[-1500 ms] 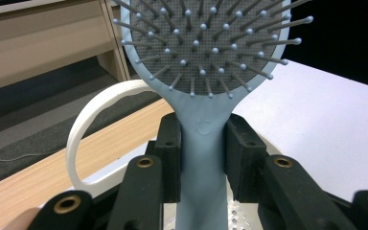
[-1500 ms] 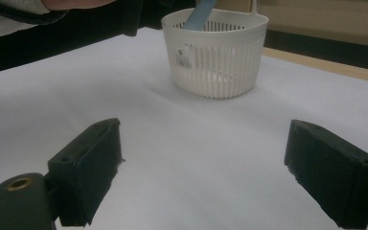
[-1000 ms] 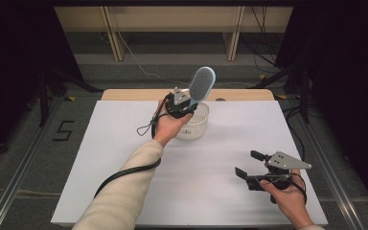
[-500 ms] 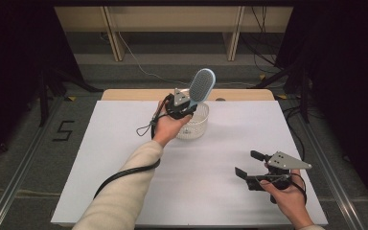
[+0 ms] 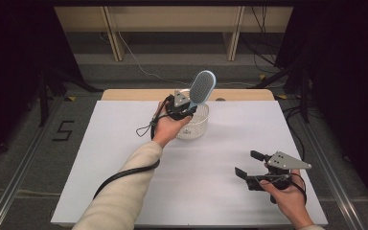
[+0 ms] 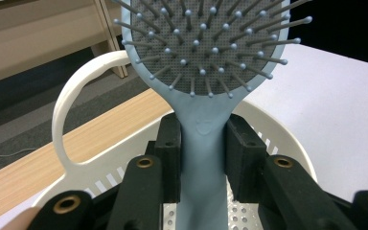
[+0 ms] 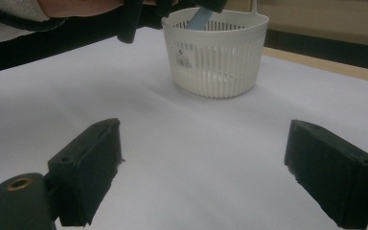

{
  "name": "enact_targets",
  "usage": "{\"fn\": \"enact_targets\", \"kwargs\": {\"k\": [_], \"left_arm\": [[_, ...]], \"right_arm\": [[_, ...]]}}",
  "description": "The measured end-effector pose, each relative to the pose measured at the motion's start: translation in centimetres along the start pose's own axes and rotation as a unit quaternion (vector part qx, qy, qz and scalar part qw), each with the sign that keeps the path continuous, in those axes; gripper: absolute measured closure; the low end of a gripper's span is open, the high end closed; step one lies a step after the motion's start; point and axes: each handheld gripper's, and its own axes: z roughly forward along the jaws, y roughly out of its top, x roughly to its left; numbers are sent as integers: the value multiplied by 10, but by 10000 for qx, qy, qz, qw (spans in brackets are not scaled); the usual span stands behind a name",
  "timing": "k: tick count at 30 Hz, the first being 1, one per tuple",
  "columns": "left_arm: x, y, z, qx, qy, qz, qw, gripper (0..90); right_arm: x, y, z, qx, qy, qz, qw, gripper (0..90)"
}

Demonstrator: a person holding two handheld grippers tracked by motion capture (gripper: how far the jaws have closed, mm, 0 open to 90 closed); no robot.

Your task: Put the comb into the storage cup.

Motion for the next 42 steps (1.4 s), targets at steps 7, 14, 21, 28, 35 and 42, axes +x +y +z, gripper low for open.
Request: {"fn": "enact_targets", "kwargs": {"k": [7, 14, 21, 28, 35, 42], "left_arm": [[0, -1, 1, 38, -6, 51, 10000, 693], [-1, -2, 1, 55, -9, 63, 10000, 693], [0, -2, 3, 97, -40, 79, 9999, 692], [1, -4, 3, 158, -39, 135, 9998, 691], [1, -5, 4, 194, -12, 128, 9997, 690], [3, -7, 5, 271, 9, 144, 9995, 688]], "right_arm": [[0, 0, 0, 2, 2, 11, 10000, 132], [0, 0, 0, 8, 7, 16, 10000, 132], [0, 0, 0, 3, 5, 17, 10000, 132], [0, 0, 0, 17, 7, 18, 10000, 132], [0, 0, 0, 7, 6, 16, 10000, 133], [0, 0, 0, 11, 8, 16, 10000, 133]]}}
